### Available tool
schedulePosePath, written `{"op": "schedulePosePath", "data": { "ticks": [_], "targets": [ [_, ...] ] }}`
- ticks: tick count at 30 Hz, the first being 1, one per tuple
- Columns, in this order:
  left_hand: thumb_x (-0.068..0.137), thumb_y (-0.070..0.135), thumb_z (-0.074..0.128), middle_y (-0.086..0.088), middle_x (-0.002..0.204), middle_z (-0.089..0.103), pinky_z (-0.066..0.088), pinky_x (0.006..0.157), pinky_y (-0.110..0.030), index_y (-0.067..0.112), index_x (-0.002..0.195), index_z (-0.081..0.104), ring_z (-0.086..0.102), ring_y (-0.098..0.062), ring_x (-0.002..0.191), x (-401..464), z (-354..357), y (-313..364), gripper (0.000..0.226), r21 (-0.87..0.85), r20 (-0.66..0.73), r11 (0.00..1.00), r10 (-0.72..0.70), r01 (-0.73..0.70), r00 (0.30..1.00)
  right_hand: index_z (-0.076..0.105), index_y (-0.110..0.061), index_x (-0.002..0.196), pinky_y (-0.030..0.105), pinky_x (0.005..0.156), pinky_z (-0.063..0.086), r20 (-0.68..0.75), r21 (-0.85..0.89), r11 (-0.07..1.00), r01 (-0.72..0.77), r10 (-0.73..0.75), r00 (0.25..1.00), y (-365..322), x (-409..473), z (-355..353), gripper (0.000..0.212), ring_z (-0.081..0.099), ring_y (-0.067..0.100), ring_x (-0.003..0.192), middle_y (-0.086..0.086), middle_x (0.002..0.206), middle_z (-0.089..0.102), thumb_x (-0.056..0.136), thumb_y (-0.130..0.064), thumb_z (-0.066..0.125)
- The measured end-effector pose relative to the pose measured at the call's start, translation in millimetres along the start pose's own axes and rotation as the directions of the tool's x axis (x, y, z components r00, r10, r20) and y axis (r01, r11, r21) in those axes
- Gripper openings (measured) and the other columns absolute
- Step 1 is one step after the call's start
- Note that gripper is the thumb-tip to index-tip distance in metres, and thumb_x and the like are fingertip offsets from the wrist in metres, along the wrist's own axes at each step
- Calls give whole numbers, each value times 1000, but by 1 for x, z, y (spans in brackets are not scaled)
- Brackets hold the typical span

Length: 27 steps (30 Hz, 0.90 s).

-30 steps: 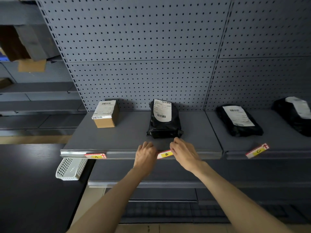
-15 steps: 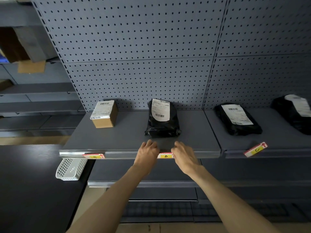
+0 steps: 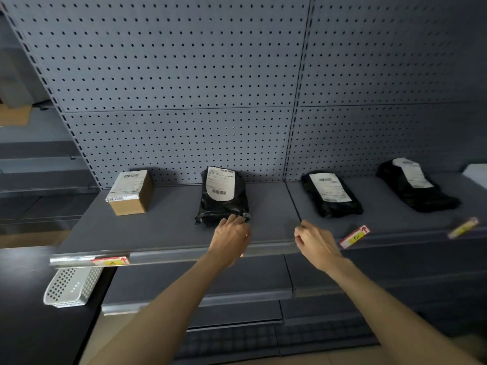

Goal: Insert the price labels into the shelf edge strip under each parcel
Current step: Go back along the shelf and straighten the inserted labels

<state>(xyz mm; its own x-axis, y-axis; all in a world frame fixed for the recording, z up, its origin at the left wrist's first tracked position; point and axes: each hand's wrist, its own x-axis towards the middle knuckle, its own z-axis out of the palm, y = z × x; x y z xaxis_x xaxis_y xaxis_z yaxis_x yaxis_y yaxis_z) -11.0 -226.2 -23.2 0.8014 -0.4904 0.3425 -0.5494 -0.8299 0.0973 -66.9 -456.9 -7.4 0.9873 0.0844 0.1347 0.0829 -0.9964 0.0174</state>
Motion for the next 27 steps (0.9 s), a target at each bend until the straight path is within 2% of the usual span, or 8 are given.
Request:
{"op": "schedulePosePath", "data": {
  "ticks": [6, 10, 13, 20, 27],
  "targets": [
    [93, 27, 52, -4, 99, 65, 44, 86, -37, 13, 90, 68, 51, -25, 103, 49, 24, 88, 22, -28, -6, 995, 91, -91, 996, 62, -11, 96, 37, 70, 55, -15, -7, 999, -52, 51, 999, 98, -14, -6, 14, 63, 23, 86, 5, 111, 54, 96, -18, 50],
    [93, 27, 51, -5, 101, 65, 42, 87, -36, 13, 91, 68, 51, -25, 105, 74, 43, 150, 22, -37, 8, 998, 55, -54, 998, 61, -11, 101, 33, 66, 55, -16, 0, 1000, 8, -8, 1000, 153, -15, -4, 15, 61, 19, 87, 4, 111, 52, 97, -20, 50],
    [93, 25, 48, -5, 104, 65, 41, 87, -34, 14, 95, 69, 51, -25, 106, 86, 57, 192, 24, 6, 47, 1000, 17, -17, 999, 61, -11, 103, 29, 61, 54, 0, 15, 997, 72, -72, 997, 181, -16, -1, 14, 60, 16, 80, 3, 110, 52, 97, -20, 52],
    [95, 27, 51, -5, 112, 64, 43, 95, -35, 13, 102, 68, 51, -23, 111, 96, 88, 244, 23, 69, 103, 992, -113, 107, 988, 60, -10, 106, 30, 60, 49, -14, 61, 984, 169, -168, 986, 211, -19, 9, 13, 60, 21, 78, 6, 110, 52, 96, -15, 54],
    [95, 20, 51, -3, 108, 60, 39, 88, -32, 16, 102, 67, 50, -23, 103, 94, 103, 262, 17, 91, 65, 975, -208, 202, 976, 59, -11, 103, 30, 65, 53, -16, 93, 978, 187, -186, 982, 217, -21, 19, 11, 59, 19, 80, 4, 108, 51, 92, -9, 61]
  ]
}}
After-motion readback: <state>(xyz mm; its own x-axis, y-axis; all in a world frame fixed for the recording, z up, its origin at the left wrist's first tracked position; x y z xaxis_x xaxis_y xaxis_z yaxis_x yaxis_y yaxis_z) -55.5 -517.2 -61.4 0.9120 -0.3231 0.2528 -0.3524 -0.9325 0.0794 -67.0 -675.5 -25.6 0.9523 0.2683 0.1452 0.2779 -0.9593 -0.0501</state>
